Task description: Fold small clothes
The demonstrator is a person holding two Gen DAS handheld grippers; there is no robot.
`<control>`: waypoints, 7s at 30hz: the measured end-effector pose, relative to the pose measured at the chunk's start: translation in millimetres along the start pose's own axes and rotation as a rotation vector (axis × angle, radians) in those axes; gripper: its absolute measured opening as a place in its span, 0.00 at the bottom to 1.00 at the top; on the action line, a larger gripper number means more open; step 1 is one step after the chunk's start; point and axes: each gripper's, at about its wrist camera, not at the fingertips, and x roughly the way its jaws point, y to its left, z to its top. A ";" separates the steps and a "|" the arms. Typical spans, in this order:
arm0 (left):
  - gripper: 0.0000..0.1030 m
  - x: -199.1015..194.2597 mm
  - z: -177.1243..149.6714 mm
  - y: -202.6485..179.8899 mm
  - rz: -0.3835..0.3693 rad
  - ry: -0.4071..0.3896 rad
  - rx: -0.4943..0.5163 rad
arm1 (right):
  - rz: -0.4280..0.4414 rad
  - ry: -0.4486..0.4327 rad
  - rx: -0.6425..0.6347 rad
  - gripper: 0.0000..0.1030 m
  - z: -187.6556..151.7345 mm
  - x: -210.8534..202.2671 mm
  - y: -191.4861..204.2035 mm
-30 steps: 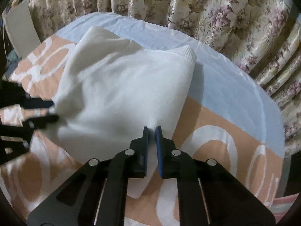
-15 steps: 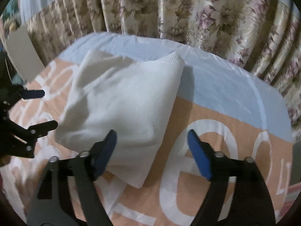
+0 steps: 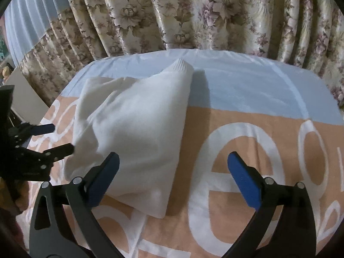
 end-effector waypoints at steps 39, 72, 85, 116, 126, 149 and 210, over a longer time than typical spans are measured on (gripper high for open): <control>0.53 46.5 -1.6 -11.3 -0.163 0.062 0.086 | 0.108 0.198 -0.142 0.54 6.2 67.5 28.8; 0.22 -81.3 10.6 -99.5 -0.041 -0.152 0.122 | -0.043 -0.202 -0.430 0.32 -2.9 -74.1 41.2; 0.42 -20.0 -67.6 -173.5 -0.086 -0.010 0.137 | -0.106 -0.028 -0.333 0.39 -105.8 -55.6 -28.8; 0.84 -1.1 -40.3 -114.2 -0.057 -0.061 0.180 | 0.000 0.108 -0.109 0.77 -148.5 -51.9 -61.2; 0.91 -39.2 -58.0 -115.4 0.032 -0.116 0.161 | 0.013 -0.009 -0.063 0.83 -135.6 -91.9 -60.6; 0.98 -216.6 -175.3 -110.6 0.029 -0.379 -0.121 | -0.129 -0.259 0.096 0.97 -169.9 -218.0 15.0; 0.98 -292.4 -186.8 -140.8 0.180 -0.484 -0.101 | -0.283 -0.395 0.074 0.97 -189.4 -289.0 46.3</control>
